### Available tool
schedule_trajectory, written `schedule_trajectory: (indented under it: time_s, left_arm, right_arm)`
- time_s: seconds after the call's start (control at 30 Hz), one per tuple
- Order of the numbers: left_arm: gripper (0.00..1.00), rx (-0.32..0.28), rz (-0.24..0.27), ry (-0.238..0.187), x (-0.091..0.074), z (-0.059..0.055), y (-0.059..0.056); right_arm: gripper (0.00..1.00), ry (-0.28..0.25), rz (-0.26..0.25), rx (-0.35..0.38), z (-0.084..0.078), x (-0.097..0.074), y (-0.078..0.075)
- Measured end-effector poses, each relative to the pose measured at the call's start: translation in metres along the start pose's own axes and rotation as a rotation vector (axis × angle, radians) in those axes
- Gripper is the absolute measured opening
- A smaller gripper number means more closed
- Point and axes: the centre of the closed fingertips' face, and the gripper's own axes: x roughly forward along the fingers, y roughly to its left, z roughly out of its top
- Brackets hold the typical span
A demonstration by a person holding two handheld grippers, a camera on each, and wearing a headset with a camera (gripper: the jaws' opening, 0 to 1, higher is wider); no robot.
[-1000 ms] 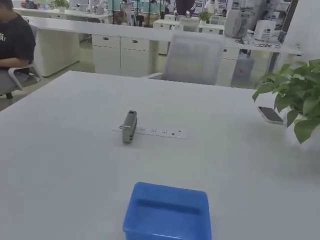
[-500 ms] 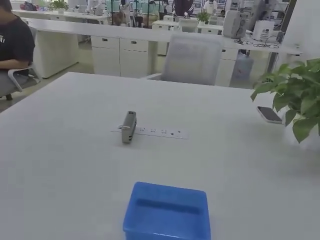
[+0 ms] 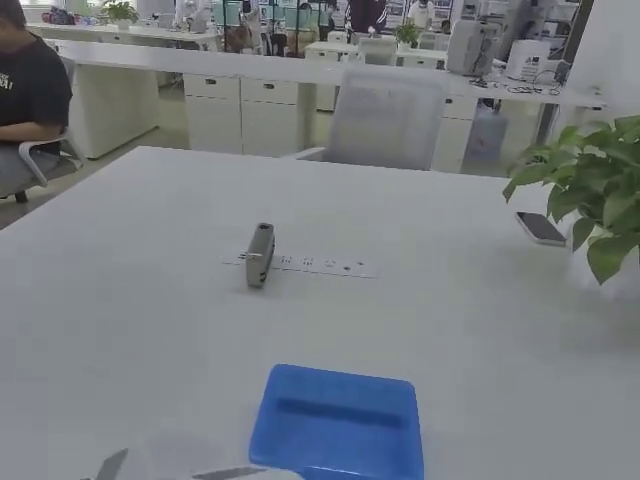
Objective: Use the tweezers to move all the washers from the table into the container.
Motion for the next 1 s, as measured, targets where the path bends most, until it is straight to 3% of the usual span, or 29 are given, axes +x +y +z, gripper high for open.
schedule_trajectory:
  time_s: [0.13,0.23,0.57,0.77,0.83,0.9,0.93,0.97,1.0]
  left_arm:
    - [0.00,-0.015,0.013,-0.006,-0.002,0.001,0.009]
    - [0.00,-0.028,0.010,-0.002,0.000,-0.001,0.015]
    - [0.00,-0.102,-0.043,-0.006,0.007,-0.003,0.021]
    - [0.00,-0.117,-0.104,0.006,0.007,-0.002,0.019]
    - [0.00,-0.115,-0.107,0.006,0.009,-0.001,0.019]
    - [0.00,-0.119,-0.093,0.005,0.011,0.000,0.021]
    - [0.00,-0.128,-0.083,0.009,0.010,-0.001,0.022]
    - [0.00,-0.136,-0.091,-0.004,0.009,-0.001,0.019]
    - [0.01,-0.177,-0.081,-0.045,0.009,0.002,0.019]
  right_arm:
    - [0.07,-0.030,-0.012,0.041,0.004,-0.002,-0.008]
    - [0.07,-0.023,-0.019,0.033,0.004,-0.001,-0.010]
    - [0.12,-0.008,0.006,0.077,0.000,0.004,-0.010]
    - [0.15,-0.066,0.006,0.072,0.025,-0.010,-0.007]
    - [0.13,-0.075,0.008,0.078,0.030,-0.011,-0.009]
    - [0.03,-0.020,0.013,0.001,0.022,-0.012,-0.013]
    - [0.03,-0.049,0.015,0.066,0.028,-0.014,-0.016]
    - [0.03,-0.044,0.046,0.119,0.027,-0.014,-0.012]
    - [0.03,-0.048,0.039,0.103,0.027,-0.014,-0.015]
